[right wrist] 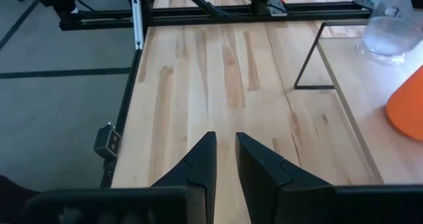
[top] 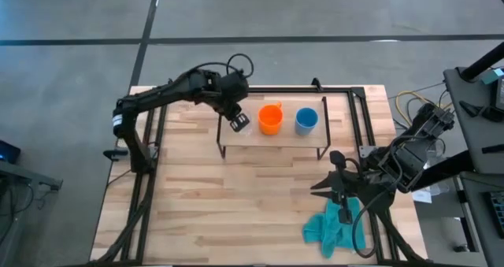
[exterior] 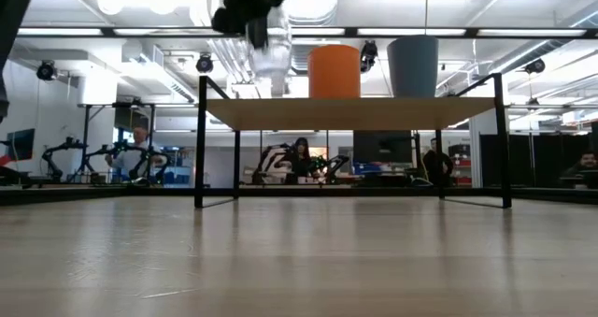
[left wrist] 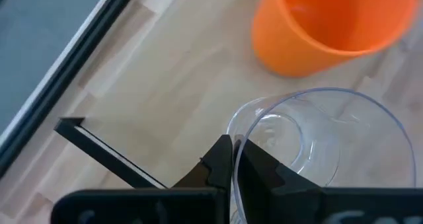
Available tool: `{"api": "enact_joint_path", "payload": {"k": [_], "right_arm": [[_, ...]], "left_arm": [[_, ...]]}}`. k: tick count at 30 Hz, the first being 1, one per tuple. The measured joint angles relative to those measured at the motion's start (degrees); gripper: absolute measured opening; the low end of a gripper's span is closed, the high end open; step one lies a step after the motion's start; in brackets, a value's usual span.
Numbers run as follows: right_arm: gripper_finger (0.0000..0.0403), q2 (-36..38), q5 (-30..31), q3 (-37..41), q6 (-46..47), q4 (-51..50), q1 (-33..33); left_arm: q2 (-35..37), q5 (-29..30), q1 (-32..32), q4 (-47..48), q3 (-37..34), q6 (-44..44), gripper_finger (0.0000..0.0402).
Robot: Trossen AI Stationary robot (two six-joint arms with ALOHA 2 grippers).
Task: Stack small to large cups/mugs on shelf
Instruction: Put the transparent mug on the shelf
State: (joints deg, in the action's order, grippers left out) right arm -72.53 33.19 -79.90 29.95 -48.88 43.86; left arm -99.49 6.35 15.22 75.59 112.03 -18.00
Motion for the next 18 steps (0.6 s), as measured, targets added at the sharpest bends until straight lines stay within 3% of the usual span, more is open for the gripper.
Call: {"api": "enact_joint_path", "payload": {"k": [9, 18], "right_arm": [[0.0052, 0.0, 0.0, 0.1, 0.0, 0.0, 0.0], [0.0052, 0.0, 0.0, 0.1, 0.0, 0.0, 0.0]], "left_arm": [[-6.0, -0.3, 2.7, 0.0, -0.2, 3.6, 0.0], [-7.0, -0.5, 2.8, -0.7, -0.3, 5.3, 0.0]]}}
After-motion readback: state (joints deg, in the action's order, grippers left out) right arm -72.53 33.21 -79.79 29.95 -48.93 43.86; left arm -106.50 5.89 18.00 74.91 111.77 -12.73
